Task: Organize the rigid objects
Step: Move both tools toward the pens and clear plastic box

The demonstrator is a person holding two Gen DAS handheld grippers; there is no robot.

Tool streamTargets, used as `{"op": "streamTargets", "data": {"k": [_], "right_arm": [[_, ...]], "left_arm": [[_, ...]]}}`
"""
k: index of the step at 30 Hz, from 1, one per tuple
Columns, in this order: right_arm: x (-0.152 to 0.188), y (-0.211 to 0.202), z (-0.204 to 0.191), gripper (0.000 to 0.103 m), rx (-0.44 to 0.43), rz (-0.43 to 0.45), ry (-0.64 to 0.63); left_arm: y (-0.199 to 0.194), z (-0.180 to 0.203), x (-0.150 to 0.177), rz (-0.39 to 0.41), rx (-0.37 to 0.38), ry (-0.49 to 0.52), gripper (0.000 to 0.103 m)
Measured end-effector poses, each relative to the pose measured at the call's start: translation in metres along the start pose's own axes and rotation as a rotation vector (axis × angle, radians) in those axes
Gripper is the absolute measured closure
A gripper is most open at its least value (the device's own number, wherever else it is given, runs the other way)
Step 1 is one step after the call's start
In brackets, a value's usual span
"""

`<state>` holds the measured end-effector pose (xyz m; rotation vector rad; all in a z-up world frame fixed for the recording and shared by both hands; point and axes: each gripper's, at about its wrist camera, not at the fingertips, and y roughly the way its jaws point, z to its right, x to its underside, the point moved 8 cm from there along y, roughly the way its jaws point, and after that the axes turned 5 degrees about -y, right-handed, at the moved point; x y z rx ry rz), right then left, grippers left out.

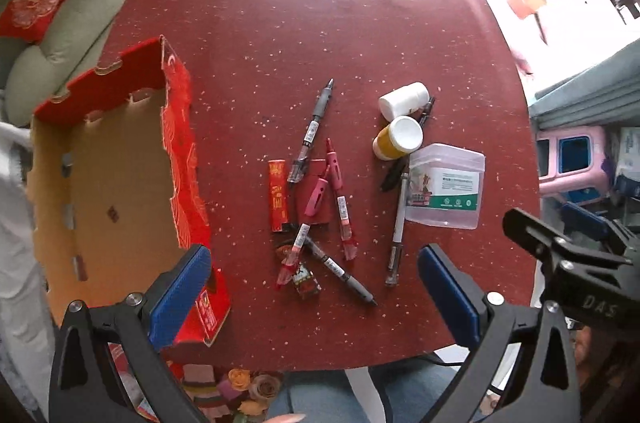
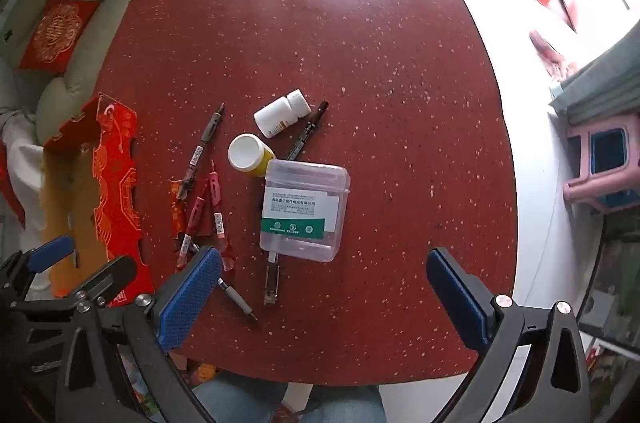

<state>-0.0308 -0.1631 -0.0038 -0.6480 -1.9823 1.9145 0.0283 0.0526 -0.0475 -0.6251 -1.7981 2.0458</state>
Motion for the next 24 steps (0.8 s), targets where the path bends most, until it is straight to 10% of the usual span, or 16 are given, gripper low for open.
{"op": "streamTargets", "data": {"k": [24], "right_arm": [[-0.008, 0.016, 0.000, 0.000, -0.027, -0.010, 0.050]], "left_arm": [[0.039, -0.007, -0.017, -0.061, -0.071, 0.041, 0.000]]}}
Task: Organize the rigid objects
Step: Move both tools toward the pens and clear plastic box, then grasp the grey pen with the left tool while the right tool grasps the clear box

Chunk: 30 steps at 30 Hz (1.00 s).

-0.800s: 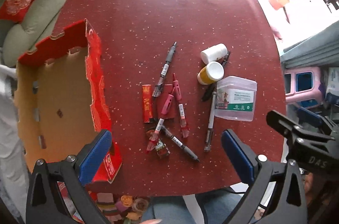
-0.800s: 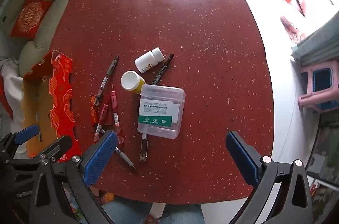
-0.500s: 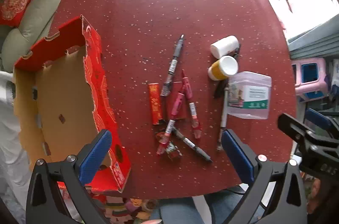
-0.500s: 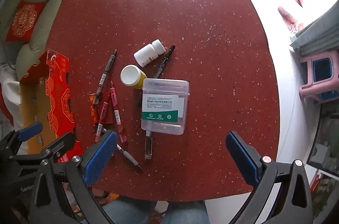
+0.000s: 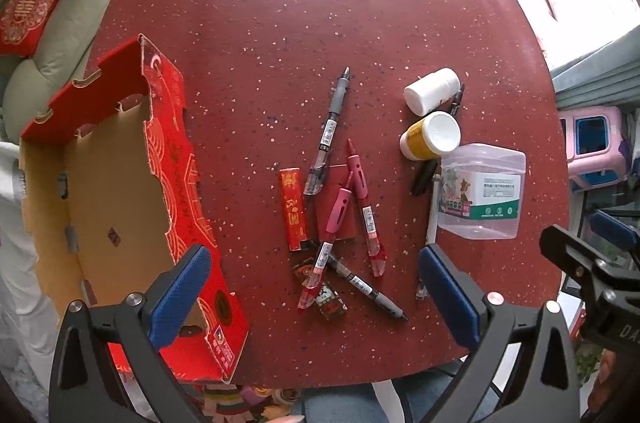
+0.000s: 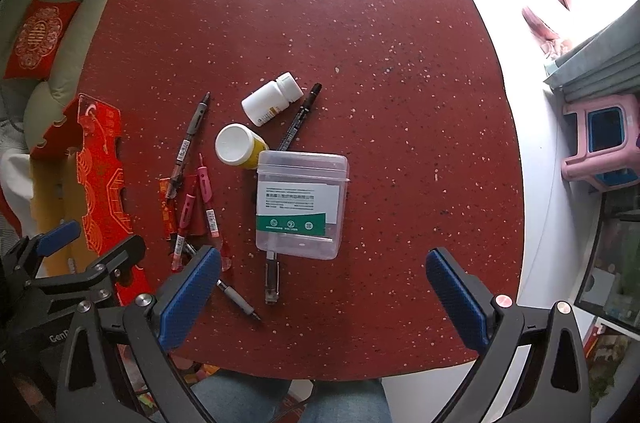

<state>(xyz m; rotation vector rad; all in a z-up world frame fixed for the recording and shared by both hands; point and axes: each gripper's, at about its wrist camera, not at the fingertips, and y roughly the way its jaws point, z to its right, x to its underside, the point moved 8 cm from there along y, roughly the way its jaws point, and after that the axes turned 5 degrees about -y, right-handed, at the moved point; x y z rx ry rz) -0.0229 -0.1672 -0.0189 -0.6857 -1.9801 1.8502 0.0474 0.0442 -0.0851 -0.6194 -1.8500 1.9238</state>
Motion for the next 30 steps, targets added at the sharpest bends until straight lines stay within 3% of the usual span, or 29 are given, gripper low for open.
{"op": "streamTargets", "data": {"k": [10, 18, 24, 30], "right_arm": [[-0.003, 0.014, 0.006, 0.000, 0.036, -0.057, 0.006], [-0.004, 0.031, 0.005, 0.000, 0.055, -0.094, 0.015], [-0.007, 0.045, 0.007, 0.000, 0.066, -0.125, 0.032], [-0.015, 0.069, -0.007, 0.000, 0.097, -0.159, -0.023]], "left_arm": [[0.014, -0.002, -0.026, 0.018, -0.062, 0.032, 0.000], [0.043, -0.015, -0.057, 0.001, -0.131, 0.035, 0.000], [0.065, -0.002, -0.073, -0.002, -0.166, 0.088, 0.000], [0.094, 0.000, -0.091, -0.014, -0.213, 0.103, 0.000]]}}
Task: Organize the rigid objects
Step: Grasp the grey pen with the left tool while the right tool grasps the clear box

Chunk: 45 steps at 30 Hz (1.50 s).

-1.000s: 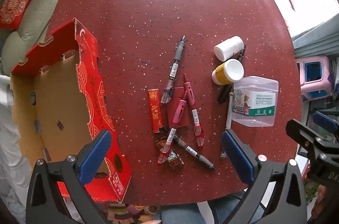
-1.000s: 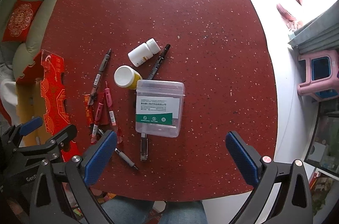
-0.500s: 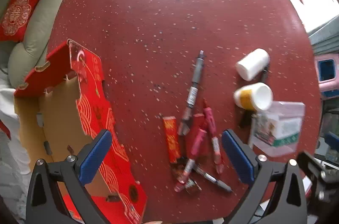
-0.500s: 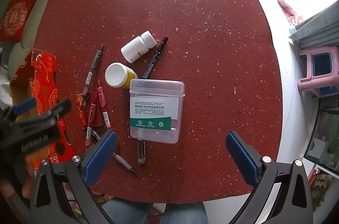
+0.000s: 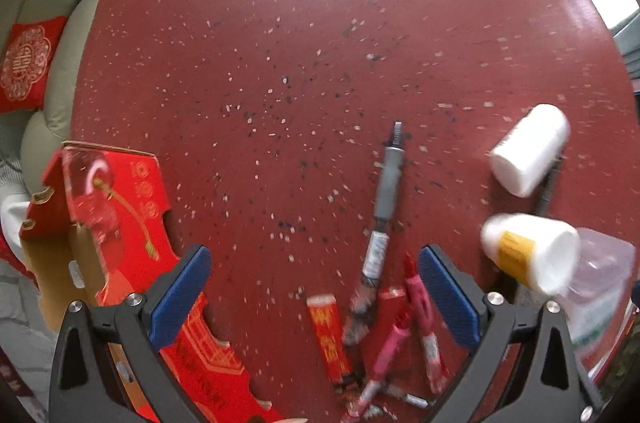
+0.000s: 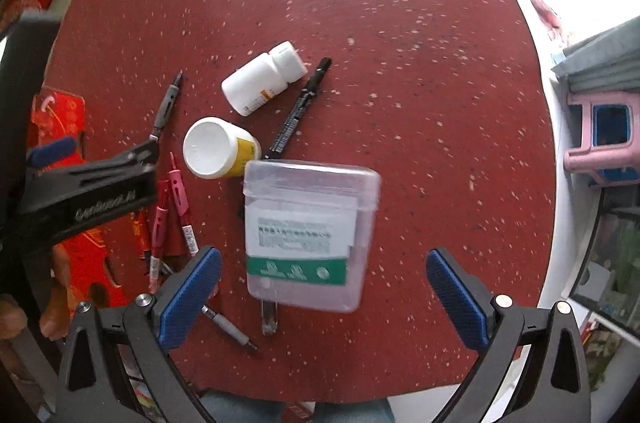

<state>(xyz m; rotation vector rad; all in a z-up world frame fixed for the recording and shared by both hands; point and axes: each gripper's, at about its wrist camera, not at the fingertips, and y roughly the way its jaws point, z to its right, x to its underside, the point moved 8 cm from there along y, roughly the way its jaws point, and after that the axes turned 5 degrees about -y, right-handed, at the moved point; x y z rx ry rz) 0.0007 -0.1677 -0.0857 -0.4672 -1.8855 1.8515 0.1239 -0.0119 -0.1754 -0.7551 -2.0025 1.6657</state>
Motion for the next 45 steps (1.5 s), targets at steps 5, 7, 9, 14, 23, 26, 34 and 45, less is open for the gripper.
{"op": "streamTargets", "data": {"k": [5, 7, 9, 14, 23, 26, 34, 45], "right_arm": [[-0.007, 0.022, -0.003, 0.000, 0.019, -0.036, -0.025], [-0.007, 0.029, 0.006, 0.000, 0.032, -0.046, -0.001], [-0.006, 0.032, 0.022, 0.000, 0.049, -0.045, 0.037], [-0.003, 0.032, 0.048, 0.000, 0.046, -0.040, 0.086], [-0.014, 0.033, 0.052, 0.000, 0.069, -0.040, 0.074], [-0.014, 0.040, 0.047, 0.000, 0.052, -0.046, 0.063], [-0.012, 0.041, 0.044, 0.000, 0.070, -0.047, 0.049], [-0.015, 0.052, 0.045, 0.030, 0.041, -0.092, 0.040]], "left_arm": [[0.024, -0.017, -0.010, -0.022, -0.011, -0.034, 0.000], [0.026, -0.024, -0.014, -0.020, -0.011, -0.053, 0.000], [0.027, -0.026, -0.015, -0.020, -0.015, -0.057, 0.000], [0.023, -0.008, -0.013, -0.009, 0.012, -0.020, 0.000], [0.028, -0.002, -0.015, 0.000, 0.127, -0.035, 0.000], [0.032, -0.002, -0.015, -0.013, 0.167, -0.059, 0.000], [0.030, 0.003, -0.006, -0.023, 0.168, -0.064, 0.000], [0.026, 0.011, -0.011, -0.033, 0.172, -0.039, 0.014]]}}
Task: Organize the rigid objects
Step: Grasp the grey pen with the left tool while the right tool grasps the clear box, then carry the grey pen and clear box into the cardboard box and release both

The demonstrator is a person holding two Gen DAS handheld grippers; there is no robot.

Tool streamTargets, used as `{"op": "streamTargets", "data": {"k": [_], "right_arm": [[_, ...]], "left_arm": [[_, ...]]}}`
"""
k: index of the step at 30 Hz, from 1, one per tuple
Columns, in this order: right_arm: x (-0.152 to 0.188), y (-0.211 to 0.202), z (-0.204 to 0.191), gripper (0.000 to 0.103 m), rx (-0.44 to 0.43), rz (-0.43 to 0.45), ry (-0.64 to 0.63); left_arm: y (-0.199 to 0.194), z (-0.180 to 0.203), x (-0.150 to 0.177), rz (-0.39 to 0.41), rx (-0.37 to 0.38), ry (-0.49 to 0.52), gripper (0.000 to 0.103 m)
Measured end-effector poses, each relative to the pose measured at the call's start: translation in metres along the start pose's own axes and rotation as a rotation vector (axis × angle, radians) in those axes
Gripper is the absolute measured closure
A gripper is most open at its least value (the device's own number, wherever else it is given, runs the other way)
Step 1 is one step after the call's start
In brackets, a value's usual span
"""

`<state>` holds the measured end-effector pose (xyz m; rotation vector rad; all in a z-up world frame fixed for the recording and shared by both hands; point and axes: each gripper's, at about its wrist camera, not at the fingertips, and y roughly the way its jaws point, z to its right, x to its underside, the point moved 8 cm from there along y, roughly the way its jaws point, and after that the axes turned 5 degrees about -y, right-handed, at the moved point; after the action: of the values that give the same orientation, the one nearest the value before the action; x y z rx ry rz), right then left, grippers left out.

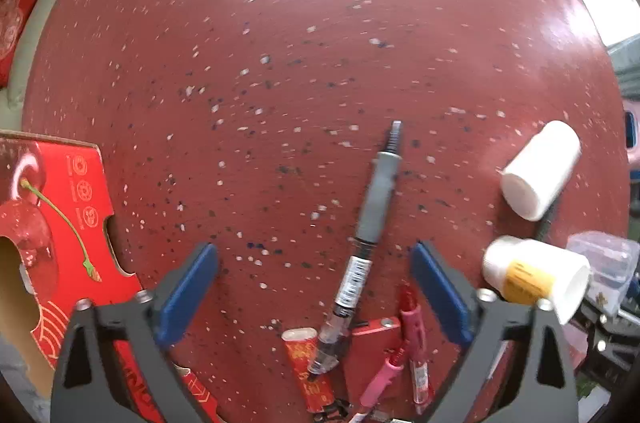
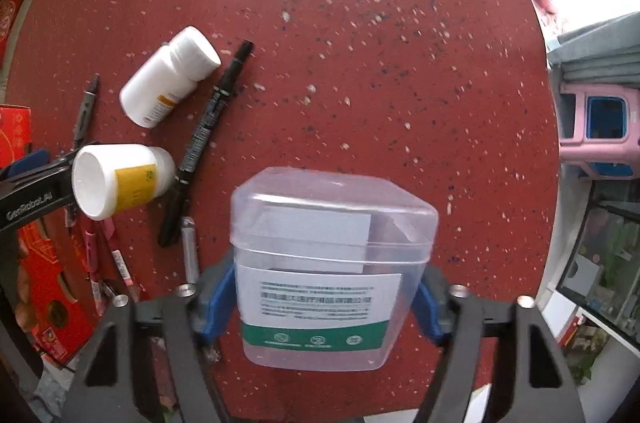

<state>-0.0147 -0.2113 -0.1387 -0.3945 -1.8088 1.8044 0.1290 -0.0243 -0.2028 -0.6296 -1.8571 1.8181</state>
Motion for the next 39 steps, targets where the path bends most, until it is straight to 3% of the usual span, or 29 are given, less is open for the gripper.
{"op": "streamTargets", "data": {"k": [2, 5, 7, 12, 28, 39], "right_arm": [[0.000, 0.000, 0.002, 0.031, -0.007, -0.001, 0.012], [0.005, 0.000, 0.004, 0.032, -0.021, -0.006, -0.002], [0.007, -0.004, 0.004, 0.032, -0.024, 0.008, -0.013], [0.006, -0.016, 0.005, 0.032, -0.046, 0.043, -0.004], [0.039, -0.058, 0.010, 0.032, -0.203, 0.111, 0.044], [0.067, -0.076, 0.019, 0.032, -0.216, 0.128, 0.012]], "left_arm": [[-0.004, 0.008, 0.001, 0.004, 0.010, 0.031, 0.026], [-0.009, 0.021, 0.002, -0.008, 0.025, 0.061, 0.054], [-0.011, 0.023, 0.002, -0.014, 0.025, 0.063, 0.089], [-0.015, 0.016, 0.002, -0.038, 0.053, 0.020, 0.092], [-0.087, -0.009, 0.035, 0.075, 0.162, -0.070, 0.092], [-0.131, 0.035, 0.090, 0.123, 0.185, 0.041, 0.092]]}}
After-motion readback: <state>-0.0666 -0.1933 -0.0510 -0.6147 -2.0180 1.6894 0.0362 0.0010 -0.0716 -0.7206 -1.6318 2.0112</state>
